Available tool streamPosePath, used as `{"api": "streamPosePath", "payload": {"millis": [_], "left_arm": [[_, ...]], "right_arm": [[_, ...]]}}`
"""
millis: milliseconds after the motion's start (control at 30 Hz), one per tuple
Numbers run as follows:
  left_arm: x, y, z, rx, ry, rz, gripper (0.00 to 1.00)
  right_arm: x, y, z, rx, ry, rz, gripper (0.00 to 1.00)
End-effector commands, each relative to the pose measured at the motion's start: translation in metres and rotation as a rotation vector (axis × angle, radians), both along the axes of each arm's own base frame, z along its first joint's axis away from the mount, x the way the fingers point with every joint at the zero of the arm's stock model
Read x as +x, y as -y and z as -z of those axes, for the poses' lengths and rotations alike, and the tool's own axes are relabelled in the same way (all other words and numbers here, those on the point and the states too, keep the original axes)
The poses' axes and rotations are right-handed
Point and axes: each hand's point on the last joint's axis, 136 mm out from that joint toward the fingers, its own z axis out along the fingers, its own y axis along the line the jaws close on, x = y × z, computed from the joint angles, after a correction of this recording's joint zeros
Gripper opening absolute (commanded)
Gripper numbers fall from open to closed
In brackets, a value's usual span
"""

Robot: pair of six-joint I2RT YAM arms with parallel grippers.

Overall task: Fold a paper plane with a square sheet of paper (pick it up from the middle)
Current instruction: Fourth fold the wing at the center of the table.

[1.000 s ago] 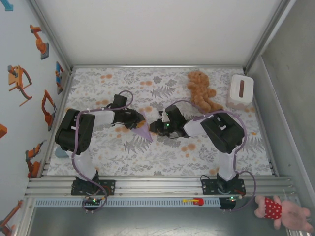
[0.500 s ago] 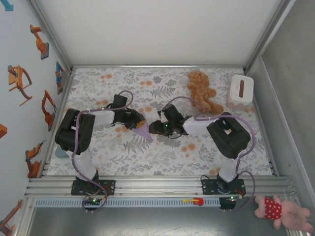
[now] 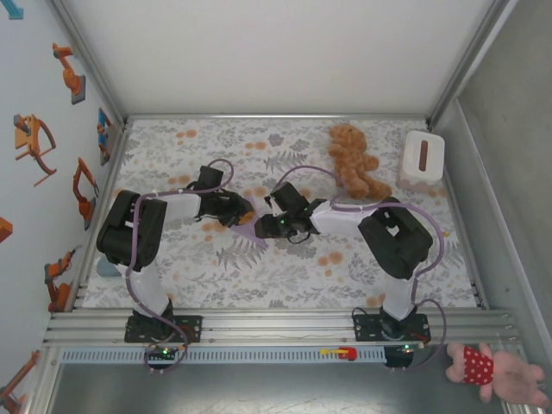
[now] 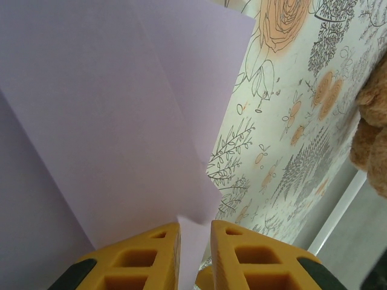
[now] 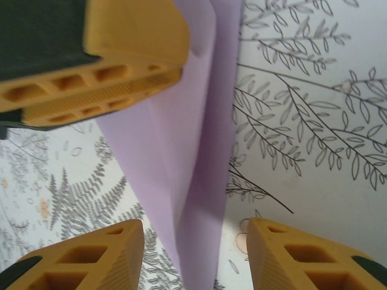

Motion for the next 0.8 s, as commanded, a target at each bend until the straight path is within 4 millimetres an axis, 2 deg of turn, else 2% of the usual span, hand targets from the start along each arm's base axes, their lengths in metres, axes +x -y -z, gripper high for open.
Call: {"api": "streamPosePath", "payload": {"millis": [0,400,767], "left_arm": [[0.004,0.003,-0.002,-0.014,-0.004,0.003,0.20],[0.005,0.004,-0.003,-0.017,-0.002,0.003,0.20],[0.008,0.007,-0.004,-0.029,0.001,0.011,0.20]], "right_arm": [[-0.002,0.004,0.012,-0.048,-0.014,-0.009,0.46],[-0.008,0.010,0.032,-0.086,-0.063,0.001,0.34],[-0.012,0.015,0.042,-0.119,-0.083,-0.004,0.31]]}}
